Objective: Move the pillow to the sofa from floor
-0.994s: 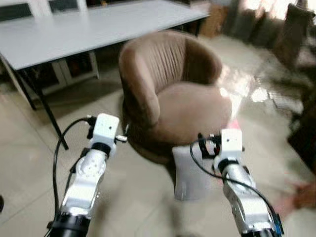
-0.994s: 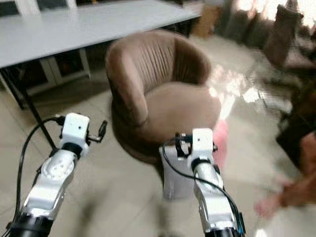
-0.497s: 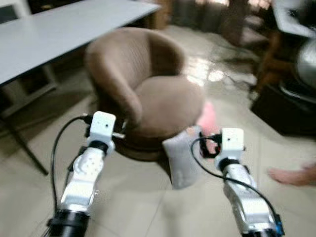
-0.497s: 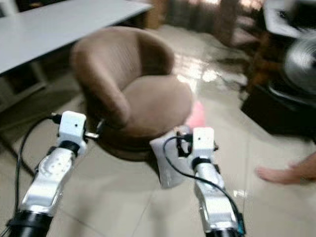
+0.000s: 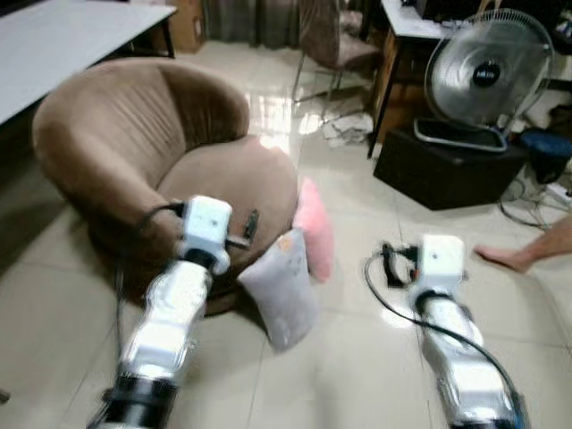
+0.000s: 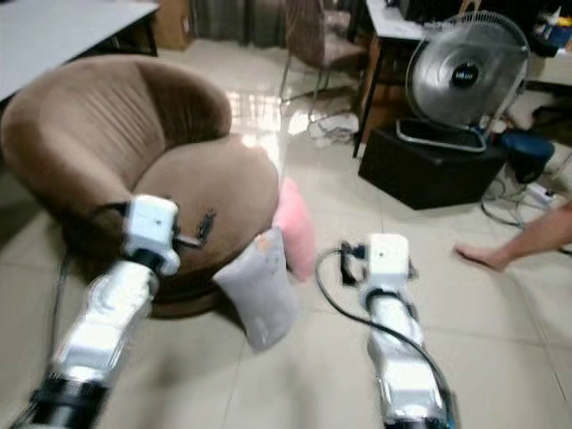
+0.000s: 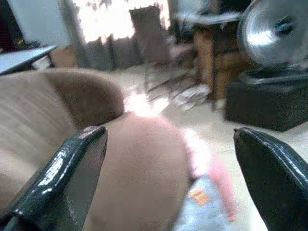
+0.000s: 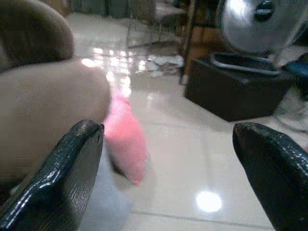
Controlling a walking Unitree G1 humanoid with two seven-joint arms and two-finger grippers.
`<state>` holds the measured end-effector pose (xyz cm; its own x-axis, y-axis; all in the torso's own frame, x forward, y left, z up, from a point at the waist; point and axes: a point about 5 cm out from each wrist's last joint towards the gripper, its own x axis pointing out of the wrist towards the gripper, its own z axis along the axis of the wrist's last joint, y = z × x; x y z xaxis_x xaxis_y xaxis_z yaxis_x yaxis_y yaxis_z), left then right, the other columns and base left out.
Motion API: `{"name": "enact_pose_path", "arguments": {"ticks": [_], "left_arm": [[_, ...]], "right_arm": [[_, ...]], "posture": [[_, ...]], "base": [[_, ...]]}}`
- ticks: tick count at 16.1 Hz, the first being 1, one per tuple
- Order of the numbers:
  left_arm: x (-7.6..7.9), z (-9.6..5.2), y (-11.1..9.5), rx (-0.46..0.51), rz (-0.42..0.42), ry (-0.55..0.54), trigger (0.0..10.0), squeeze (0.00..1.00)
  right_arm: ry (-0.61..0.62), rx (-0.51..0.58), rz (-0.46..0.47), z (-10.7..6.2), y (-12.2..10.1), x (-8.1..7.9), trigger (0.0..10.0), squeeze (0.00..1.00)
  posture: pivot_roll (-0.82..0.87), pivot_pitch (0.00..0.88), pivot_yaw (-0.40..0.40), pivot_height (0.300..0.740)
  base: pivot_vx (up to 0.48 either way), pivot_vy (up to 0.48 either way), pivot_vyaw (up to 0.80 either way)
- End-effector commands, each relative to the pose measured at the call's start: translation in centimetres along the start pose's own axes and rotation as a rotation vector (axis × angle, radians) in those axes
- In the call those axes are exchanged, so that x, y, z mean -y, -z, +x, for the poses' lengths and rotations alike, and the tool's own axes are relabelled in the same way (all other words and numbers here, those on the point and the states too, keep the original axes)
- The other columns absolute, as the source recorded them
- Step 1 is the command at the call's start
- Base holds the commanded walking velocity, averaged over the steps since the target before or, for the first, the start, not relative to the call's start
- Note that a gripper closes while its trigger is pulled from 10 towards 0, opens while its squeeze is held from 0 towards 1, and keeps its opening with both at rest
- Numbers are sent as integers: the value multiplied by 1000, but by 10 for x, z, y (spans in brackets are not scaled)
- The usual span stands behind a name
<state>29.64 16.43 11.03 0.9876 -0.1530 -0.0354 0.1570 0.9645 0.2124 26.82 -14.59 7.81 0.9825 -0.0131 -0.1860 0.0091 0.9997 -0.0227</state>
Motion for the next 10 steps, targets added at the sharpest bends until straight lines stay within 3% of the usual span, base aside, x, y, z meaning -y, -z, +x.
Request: {"name": "enact_pose_path", "arguments": {"ticks": [1, 6, 10], "left_arm": [[8, 3, -5, 19, -13, 25, 10000, 0], [7, 3, -5, 16, -2, 26, 10000, 0], [5, 3, -3, 11, 7, 21, 10000, 0]], "right_arm": [[30, -1, -24, 0, -1, 11, 10000, 0], [30, -2, -24, -1, -1, 10, 10000, 0], [-13, -12, -59, -2, 1, 6, 10000, 0]], "posture": [[-43, 0, -4, 740], [-42, 0, -1, 740], [-43, 0, -2, 740]], "base": [[461, 0, -800], [455, 0, -800], [411, 0, 0]]}}
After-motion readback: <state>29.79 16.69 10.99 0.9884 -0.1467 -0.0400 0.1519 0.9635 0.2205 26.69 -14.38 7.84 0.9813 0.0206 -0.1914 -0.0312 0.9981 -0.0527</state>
